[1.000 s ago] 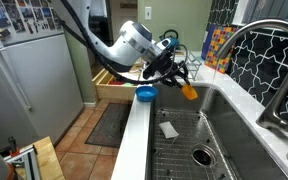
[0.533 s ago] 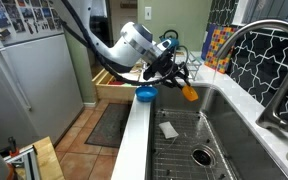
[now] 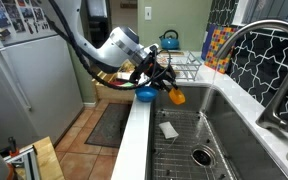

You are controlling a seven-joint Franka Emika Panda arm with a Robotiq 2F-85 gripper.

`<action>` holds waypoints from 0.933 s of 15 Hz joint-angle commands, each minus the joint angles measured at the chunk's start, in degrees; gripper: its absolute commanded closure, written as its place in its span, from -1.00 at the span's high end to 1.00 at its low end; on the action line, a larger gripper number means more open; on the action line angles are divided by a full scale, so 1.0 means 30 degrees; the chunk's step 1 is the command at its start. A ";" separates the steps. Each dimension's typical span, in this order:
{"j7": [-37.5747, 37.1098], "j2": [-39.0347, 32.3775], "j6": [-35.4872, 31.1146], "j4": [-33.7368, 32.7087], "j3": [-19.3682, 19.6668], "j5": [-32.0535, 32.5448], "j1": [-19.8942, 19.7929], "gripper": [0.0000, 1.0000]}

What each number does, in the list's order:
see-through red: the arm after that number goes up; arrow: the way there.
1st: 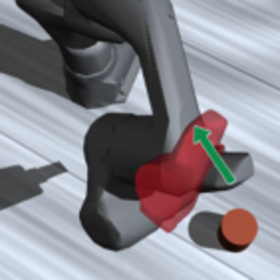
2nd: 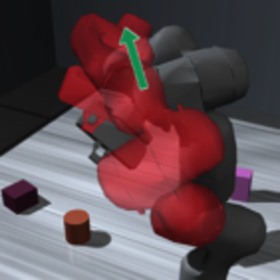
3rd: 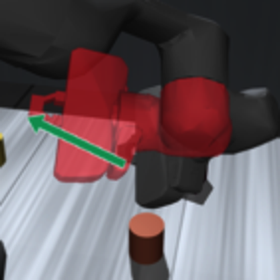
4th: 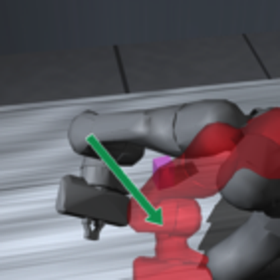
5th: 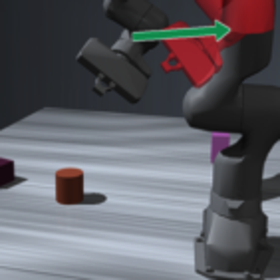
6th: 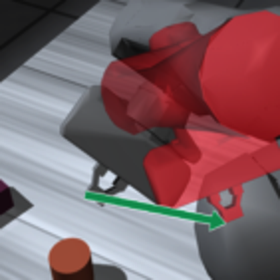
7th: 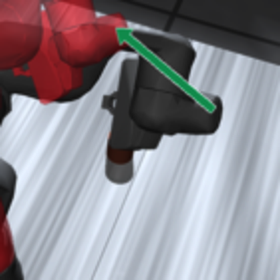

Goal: Place the orange bowl under the running faucet then put the bowl back on the counter

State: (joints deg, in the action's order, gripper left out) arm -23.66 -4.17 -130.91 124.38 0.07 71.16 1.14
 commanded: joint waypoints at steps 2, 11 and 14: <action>-0.0119 0.2157 0.0717 0.2340 -0.0366 -0.0833 0.0134 -0.80; -0.0509 0.5167 0.0223 0.6401 -0.1105 -0.1155 0.0651 -0.80; -0.0679 0.6050 -0.0149 0.7486 -0.1268 -0.1068 0.0873 -0.80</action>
State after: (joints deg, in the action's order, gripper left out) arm -25.29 9.53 -129.80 142.15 -3.48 68.97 3.08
